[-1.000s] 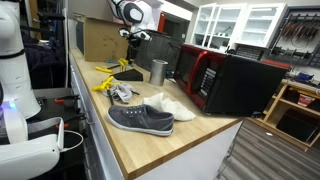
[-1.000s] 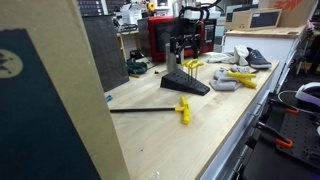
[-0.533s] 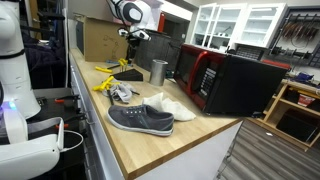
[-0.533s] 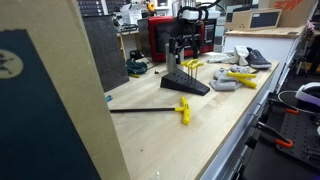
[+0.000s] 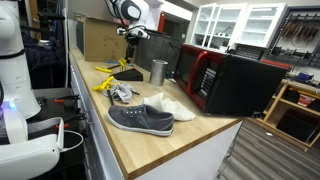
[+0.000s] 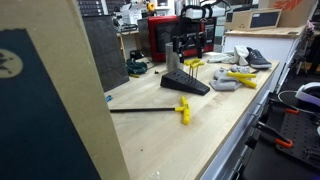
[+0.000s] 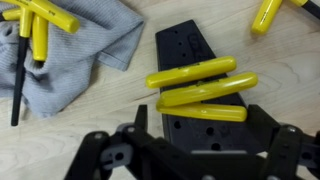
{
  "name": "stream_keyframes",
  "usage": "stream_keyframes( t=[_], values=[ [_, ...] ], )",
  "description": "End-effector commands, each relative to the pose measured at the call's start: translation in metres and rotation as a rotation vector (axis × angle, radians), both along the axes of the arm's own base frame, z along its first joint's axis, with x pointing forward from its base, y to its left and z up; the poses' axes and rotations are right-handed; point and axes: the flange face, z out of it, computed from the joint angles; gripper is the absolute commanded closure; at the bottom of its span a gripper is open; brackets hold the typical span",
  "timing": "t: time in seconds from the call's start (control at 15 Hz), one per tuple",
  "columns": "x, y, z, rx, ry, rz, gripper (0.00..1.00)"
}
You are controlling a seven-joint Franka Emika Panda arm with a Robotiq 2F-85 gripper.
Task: Move one yellow object from the holder to the table
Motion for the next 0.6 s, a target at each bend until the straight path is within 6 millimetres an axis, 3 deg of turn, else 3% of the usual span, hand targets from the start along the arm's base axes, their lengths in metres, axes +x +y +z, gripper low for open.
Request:
stream_keyframes(
  t=[0.0,0.53],
  values=[
    [-0.0114,-0.0036,0.0043,-0.01,-0.018,-0.021,0.0],
    [-0.0094,0.0018,-0.0045,-0.001,-0.037,0.001,0.0]
  ],
)
